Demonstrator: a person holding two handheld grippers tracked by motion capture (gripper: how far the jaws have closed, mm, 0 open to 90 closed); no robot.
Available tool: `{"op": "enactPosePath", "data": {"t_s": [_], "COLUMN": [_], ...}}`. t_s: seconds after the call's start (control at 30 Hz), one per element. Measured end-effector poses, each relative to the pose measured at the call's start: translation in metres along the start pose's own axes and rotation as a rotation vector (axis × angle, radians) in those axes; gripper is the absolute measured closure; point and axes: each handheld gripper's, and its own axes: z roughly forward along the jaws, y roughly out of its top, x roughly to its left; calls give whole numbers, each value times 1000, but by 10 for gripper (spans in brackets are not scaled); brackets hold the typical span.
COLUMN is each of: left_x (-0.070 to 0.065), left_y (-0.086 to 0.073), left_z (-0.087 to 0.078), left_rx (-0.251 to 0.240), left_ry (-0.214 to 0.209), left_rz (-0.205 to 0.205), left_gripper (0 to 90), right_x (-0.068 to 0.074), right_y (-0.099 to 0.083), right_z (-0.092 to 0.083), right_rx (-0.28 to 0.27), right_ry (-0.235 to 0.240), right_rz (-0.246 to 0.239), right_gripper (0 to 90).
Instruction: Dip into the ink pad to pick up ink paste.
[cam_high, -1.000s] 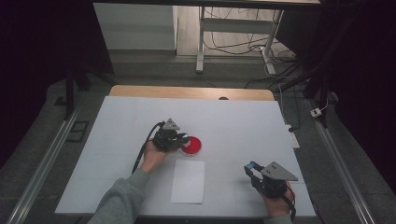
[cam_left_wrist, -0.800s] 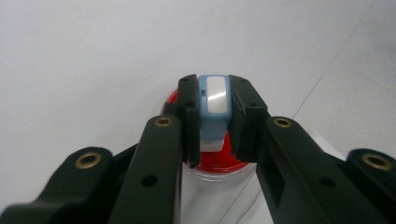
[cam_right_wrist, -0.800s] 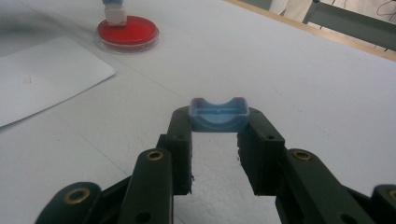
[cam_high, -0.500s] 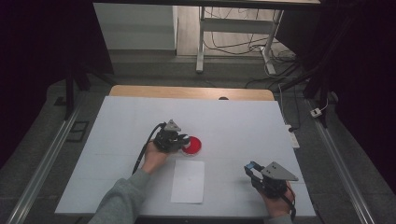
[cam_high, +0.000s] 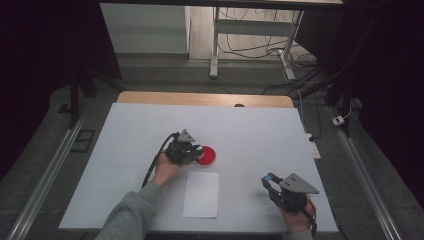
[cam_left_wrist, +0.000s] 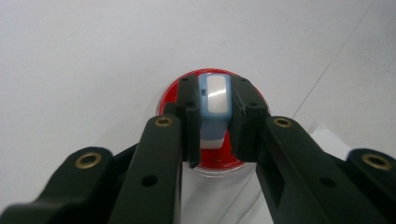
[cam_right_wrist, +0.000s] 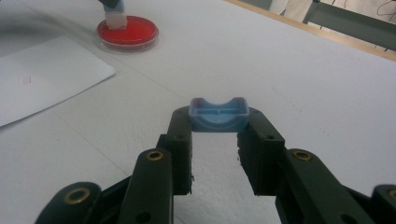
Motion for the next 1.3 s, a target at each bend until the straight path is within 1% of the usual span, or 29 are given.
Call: {"op": "enactPosePath", "data": {"t_s": [0.13,0.17,0.33,0.37,0.5,0.7,0.77,0.9,1.03,1.3], "left_x": [0,0,0,0,-1,0,0,0,1,3], "left_y": [0,0,0,0,1,1,2,3,4,6], "left_z": [0,0,0,-1,-3,-5,-7,-11,-15,-25], "left_rx": [0,0,-1,-2,-13,-24,-32,-47,-61,-82], "left_ry": [-1,-1,0,1,4,-2,-2,-4,-10,-25], "left_rz": [0,0,-1,0,10,4,8,3,-6,-9], "left_gripper": [761,761,760,760,760,760,760,760,760,759], "right_x": [0,0,0,0,0,0,0,0,0,0], "right_y": [0,0,0,0,0,0,0,0,0,0], "right_z": [0,0,0,0,0,-1,0,0,0,0], "right_rx": [3,-1,0,3,-1,0,0,0,-2,-2], "right_ry": [-5,2,0,-6,0,-3,-3,-2,0,0], "right_rz": [-3,-1,0,-3,0,-1,-1,-1,1,1], "right_gripper": [659,659,659,659,659,659,659,659,659,659]}}
